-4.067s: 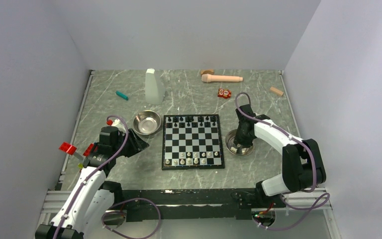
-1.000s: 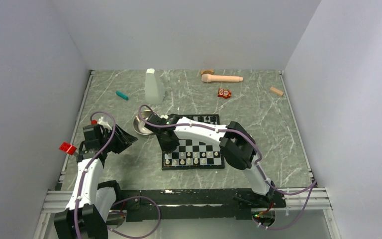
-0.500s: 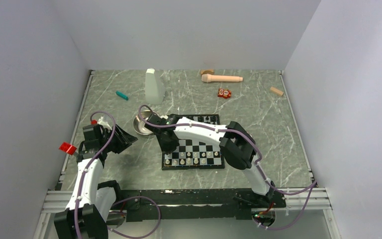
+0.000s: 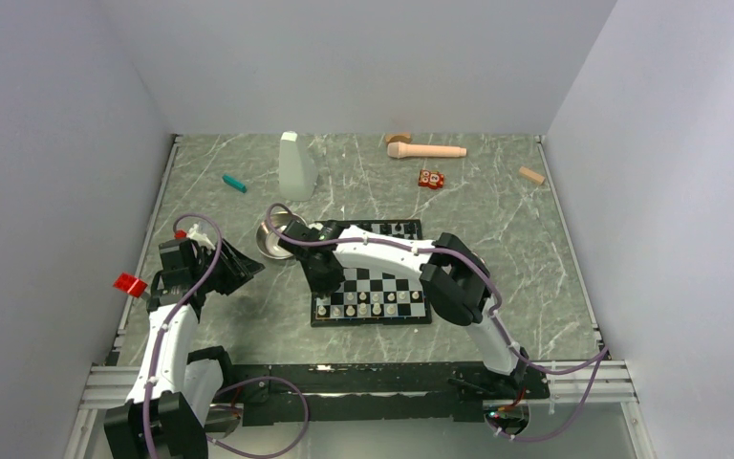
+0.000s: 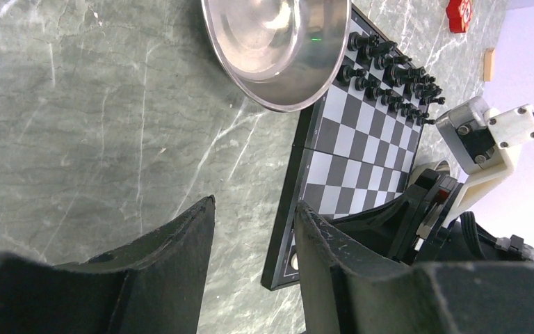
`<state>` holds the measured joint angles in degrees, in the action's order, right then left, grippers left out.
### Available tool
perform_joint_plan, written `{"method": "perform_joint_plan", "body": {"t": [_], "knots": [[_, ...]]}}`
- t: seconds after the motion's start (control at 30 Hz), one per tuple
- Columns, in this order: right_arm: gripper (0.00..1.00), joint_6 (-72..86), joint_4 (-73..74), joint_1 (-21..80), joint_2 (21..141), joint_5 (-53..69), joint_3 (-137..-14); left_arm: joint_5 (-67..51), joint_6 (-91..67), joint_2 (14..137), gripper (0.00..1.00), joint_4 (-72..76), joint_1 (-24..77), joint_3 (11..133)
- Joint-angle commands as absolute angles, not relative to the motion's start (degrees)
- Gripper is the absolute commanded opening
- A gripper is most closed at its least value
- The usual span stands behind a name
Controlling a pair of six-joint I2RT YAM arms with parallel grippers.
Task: Set up the chess pieces on the board
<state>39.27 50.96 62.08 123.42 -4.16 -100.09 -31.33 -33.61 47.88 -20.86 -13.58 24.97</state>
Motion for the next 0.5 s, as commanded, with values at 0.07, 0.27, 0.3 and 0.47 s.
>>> {"method": "perform_joint_plan", "body": {"t": [0.07, 0.27, 0.3, 0.47], "knots": [[0.32, 40.3, 49.8, 62.3, 121.0, -5.0, -99.9, -32.8, -32.4, 48.0, 0.51, -19.7, -13.9, 25.5], [0.39, 40.7, 47.7, 62.0, 117.5, -5.1, -99.0, -32.7, -32.4, 47.9, 0.51, -19.8, -14.0, 25.5], [0.39, 41.1, 47.3, 62.0, 116.3, -5.9, -98.4, -32.7, -32.4, 47.8, 0.51, -19.8, -14.0, 25.5], [0.39, 43.9, 43.5, 57.4, 103.6, -9.1, -88.7, -32.7, -32.4, 47.8, 0.51, -19.8, -14.0, 25.5]]}}
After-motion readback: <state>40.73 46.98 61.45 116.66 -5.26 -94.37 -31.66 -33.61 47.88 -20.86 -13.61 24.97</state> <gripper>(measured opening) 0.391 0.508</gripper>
